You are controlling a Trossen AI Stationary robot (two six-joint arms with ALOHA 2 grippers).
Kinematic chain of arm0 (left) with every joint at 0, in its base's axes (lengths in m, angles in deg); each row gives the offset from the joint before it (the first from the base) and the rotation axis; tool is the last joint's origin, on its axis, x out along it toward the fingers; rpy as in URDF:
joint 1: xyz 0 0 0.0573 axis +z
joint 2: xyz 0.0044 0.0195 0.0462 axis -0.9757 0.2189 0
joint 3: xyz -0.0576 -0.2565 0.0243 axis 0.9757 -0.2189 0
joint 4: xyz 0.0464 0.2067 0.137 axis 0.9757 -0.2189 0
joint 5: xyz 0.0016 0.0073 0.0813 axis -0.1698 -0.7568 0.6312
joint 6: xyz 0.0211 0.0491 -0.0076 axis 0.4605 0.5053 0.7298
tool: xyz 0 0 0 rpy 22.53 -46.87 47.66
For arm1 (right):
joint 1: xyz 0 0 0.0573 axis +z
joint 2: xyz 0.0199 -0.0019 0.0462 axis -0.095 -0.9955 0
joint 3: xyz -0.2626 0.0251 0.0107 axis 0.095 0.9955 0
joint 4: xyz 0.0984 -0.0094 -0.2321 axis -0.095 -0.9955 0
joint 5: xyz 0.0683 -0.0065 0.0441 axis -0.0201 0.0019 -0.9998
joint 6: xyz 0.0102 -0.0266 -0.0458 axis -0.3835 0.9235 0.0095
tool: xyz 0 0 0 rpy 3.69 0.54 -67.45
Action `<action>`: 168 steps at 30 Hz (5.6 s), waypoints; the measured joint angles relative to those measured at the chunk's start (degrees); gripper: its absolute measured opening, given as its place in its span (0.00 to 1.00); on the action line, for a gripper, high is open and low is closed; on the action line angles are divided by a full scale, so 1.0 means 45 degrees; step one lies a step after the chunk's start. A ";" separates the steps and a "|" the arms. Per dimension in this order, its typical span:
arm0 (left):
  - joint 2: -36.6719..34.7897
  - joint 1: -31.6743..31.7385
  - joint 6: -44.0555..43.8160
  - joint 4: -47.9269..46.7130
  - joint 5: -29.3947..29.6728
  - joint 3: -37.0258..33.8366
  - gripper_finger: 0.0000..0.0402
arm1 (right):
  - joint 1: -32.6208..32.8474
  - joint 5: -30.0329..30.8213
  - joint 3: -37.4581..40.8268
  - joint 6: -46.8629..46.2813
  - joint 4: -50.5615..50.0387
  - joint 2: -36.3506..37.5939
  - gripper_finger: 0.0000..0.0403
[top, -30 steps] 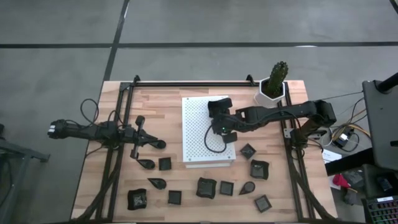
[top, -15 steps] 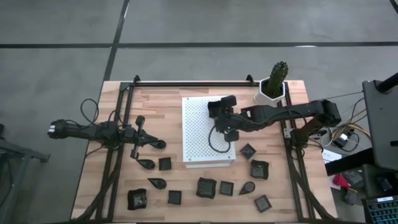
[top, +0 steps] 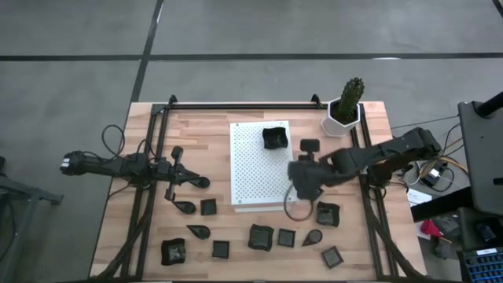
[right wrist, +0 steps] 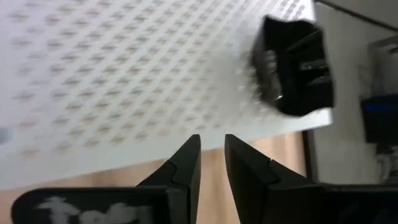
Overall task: Pick & Place Mini shaped plates
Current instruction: Stack the black distorted square plate on top of the black distorted square plate on the shelf
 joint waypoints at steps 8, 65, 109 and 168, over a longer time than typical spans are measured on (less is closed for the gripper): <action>-0.0002 0.0002 0.0000 -0.0005 0.0000 0.0002 0.00 | 0.2009 0.0012 0.0006 -0.3842 -0.1800 0.0015 0.21; -0.0001 0.0004 0.0000 -0.0039 0.0000 0.0002 0.00 | 0.6944 -0.4665 0.7056 -1.2009 0.4305 0.0015 0.24; 0.0001 0.0005 0.0000 -0.0040 0.0000 -0.0001 0.00 | 0.6926 -0.4493 0.5824 -1.1861 0.2429 -0.0923 0.02; 0.0003 0.0003 0.0000 -0.0041 0.0000 -0.0002 0.00 | 0.1539 0.3152 -0.1613 0.1308 -0.3953 -0.0913 0.02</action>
